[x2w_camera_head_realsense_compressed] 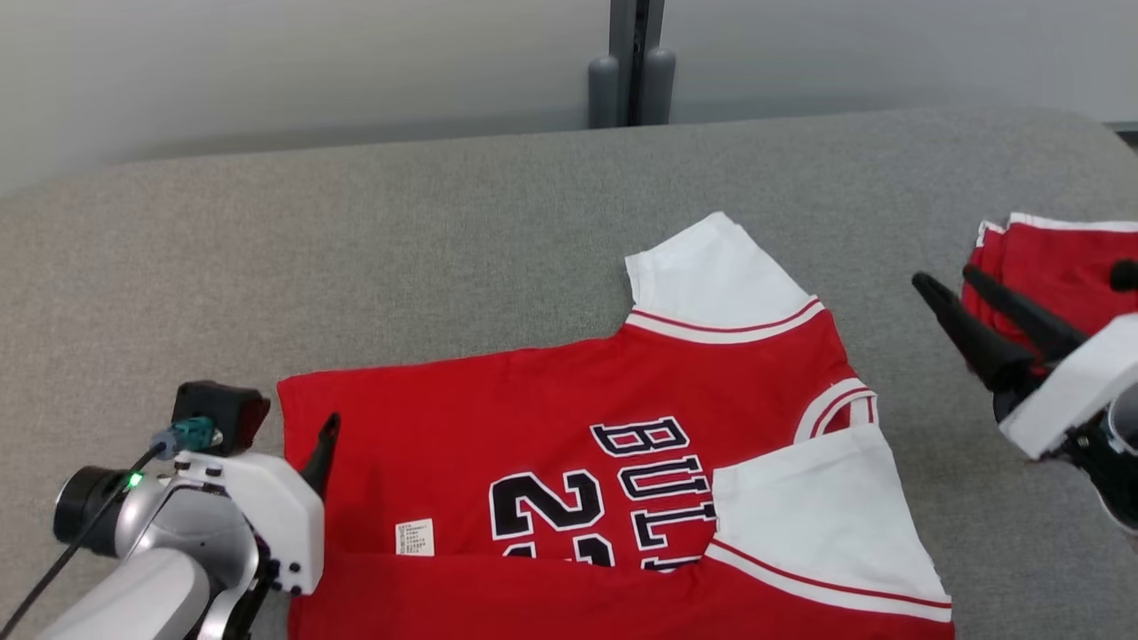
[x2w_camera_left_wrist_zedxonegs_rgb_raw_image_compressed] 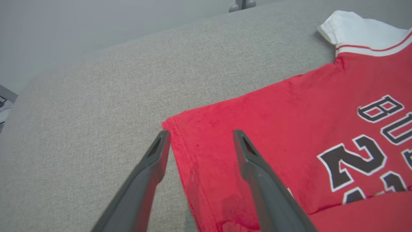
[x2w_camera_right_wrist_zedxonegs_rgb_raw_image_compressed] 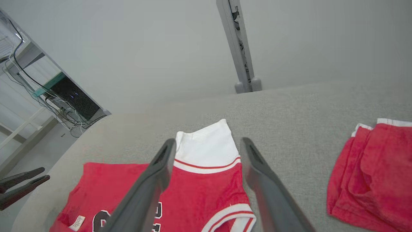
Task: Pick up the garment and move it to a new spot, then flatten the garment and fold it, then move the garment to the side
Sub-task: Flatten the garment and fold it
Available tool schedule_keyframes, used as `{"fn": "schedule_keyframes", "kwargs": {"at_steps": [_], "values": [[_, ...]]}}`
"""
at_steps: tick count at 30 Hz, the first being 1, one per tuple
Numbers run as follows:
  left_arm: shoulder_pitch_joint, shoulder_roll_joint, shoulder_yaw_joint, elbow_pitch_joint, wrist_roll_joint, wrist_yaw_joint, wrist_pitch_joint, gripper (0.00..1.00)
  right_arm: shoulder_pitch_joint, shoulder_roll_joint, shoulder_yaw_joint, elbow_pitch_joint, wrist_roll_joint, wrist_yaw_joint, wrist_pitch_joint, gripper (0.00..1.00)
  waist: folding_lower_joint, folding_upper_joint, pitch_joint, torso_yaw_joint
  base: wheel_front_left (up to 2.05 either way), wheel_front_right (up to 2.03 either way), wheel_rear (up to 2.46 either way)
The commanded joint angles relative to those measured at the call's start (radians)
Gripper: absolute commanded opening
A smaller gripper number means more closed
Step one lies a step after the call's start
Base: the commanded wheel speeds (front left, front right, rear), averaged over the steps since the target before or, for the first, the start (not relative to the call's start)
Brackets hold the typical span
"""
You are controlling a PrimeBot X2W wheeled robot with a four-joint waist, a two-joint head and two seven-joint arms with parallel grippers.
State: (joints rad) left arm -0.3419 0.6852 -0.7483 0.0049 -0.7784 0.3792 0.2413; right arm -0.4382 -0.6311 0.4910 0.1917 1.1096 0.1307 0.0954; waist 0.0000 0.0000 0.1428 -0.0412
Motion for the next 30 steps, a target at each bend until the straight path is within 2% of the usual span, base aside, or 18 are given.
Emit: {"fn": "schedule_keyframes", "kwargs": {"at_steps": [1,7,18,23,30], "values": [[-0.031,-0.023,-0.003,0.018,0.019,0.003,-0.019,1.0,-0.04,0.005,0.005,0.027,-0.022,0.0,0.003,1.0,0.0,0.0,0.061,0.014,0.0,0.0,0.0],[-0.117,-0.126,-0.022,0.083,0.086,0.024,-0.098,1.0,-0.235,0.047,0.074,0.159,-0.061,0.0,0.004,1.0,0.0,0.0,0.162,0.075,0.0,0.0,0.0],[-0.236,-0.244,-0.062,0.112,0.15,0.036,-0.136,1.0,-0.509,0.014,0.256,0.386,-0.063,0.0,0.041,1.0,0.0,0.0,0.284,0.201,0.0,0.0,0.0],[-0.267,-0.272,-0.068,0.128,0.159,0.034,-0.144,1.0,-0.58,0.025,0.311,0.481,-0.016,0.0,0.065,1.0,0.0,0.0,0.318,0.226,0.0,0.0,0.0],[-0.289,-0.288,-0.074,0.133,0.148,0.025,-0.133,1.0,-0.645,0.033,0.388,0.554,0.015,0.0,0.105,1.0,0.0,0.0,0.337,0.241,0.0,0.0,0.0]]}}
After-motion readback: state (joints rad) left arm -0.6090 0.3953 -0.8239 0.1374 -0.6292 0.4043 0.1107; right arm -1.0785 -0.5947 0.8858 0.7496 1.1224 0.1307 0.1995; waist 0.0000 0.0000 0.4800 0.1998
